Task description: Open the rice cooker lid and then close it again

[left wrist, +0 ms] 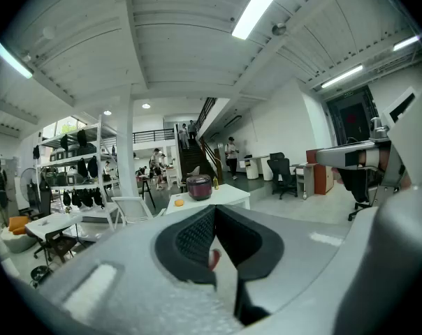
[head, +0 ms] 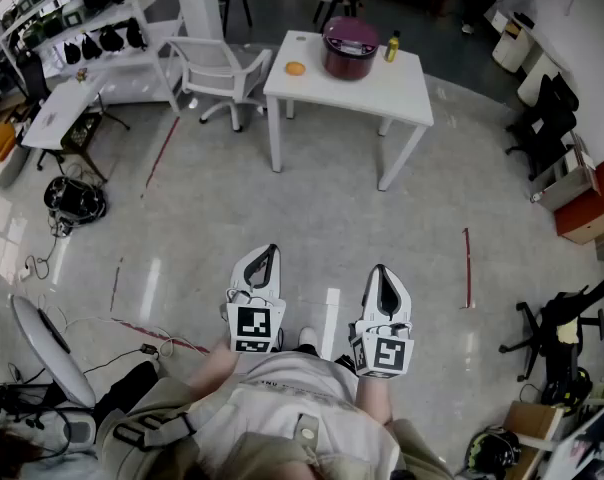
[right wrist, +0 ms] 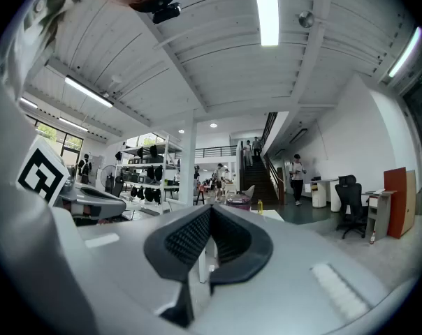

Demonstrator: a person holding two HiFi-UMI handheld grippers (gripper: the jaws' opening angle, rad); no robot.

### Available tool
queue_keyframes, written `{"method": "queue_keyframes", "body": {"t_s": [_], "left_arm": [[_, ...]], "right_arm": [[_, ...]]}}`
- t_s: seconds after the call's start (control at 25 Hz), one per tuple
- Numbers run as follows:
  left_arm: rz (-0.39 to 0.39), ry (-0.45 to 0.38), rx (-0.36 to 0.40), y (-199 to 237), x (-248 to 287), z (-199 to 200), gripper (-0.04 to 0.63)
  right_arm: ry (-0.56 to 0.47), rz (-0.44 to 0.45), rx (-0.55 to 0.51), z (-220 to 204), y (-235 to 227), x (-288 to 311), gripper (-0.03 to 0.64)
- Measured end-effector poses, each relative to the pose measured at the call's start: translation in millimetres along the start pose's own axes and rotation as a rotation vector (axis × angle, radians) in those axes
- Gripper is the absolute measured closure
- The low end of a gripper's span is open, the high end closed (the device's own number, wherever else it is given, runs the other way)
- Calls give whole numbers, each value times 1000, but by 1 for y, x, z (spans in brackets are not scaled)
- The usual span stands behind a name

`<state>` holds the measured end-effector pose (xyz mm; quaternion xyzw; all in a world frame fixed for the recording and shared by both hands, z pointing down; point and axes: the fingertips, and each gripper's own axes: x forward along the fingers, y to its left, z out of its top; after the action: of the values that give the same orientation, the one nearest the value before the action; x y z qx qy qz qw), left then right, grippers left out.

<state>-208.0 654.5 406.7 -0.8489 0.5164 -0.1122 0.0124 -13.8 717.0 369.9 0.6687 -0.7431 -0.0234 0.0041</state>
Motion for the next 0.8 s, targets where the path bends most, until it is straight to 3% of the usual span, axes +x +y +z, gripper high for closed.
{"method": "queue_keyframes", "body": {"t_s": [0.8], "left_arm": [[20, 93, 3, -22, 29, -26, 586]], "right_arm": [[86, -4, 46, -41, -42, 13, 615]]}}
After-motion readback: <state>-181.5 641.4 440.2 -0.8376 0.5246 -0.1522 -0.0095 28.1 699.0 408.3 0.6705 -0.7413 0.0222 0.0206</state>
